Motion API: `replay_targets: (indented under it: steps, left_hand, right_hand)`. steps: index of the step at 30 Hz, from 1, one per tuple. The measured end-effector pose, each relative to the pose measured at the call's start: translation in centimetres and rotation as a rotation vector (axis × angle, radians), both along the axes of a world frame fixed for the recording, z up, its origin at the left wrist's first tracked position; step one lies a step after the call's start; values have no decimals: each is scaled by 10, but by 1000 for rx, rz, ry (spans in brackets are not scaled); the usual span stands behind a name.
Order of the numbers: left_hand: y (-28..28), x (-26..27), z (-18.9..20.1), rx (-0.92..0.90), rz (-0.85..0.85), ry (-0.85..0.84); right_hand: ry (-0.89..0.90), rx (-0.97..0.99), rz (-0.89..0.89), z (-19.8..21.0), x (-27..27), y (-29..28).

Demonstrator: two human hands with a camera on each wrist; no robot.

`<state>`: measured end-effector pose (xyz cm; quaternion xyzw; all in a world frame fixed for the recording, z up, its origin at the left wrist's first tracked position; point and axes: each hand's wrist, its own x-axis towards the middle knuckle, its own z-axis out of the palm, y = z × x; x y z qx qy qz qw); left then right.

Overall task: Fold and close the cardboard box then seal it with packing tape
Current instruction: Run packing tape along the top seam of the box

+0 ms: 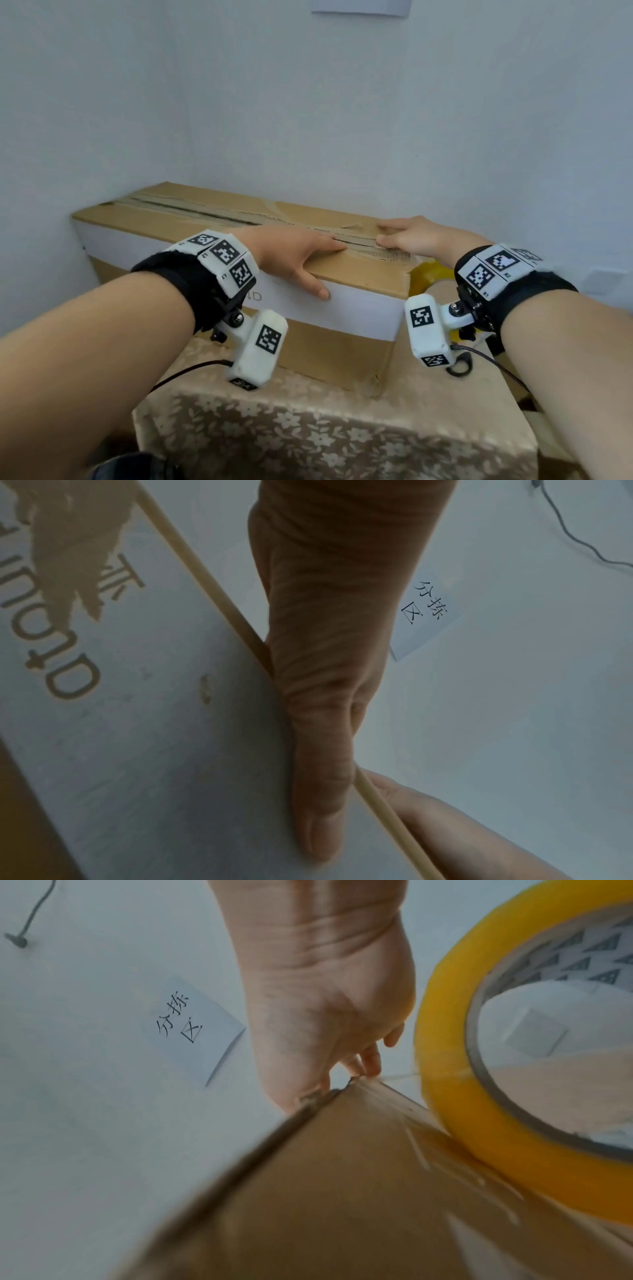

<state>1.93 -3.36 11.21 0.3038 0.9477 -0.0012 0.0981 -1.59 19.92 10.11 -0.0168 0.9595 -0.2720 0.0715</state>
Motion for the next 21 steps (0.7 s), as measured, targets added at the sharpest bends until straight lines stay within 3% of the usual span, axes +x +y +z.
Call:
replay_targets:
  steps: [8, 11, 15, 19, 21]
  left_hand:
    - [-31, 21, -5, 130, 162, 40]
    - [-38, 25, -11, 34, 317, 104]
    - [-44, 34, -11, 176, 502, 109]
    - [-68, 42, -9, 372, 574, -149]
    - [-75, 41, -8, 581, 612, -320]
  right_hand:
    - [48, 70, -85, -6, 48, 5]
    - [63, 81, -115, -7, 61, 2]
    - [86, 15, -94, -3, 76, -4]
    - [99, 0, -67, -4, 79, -14]
    - [84, -11, -38, -4, 80, -23]
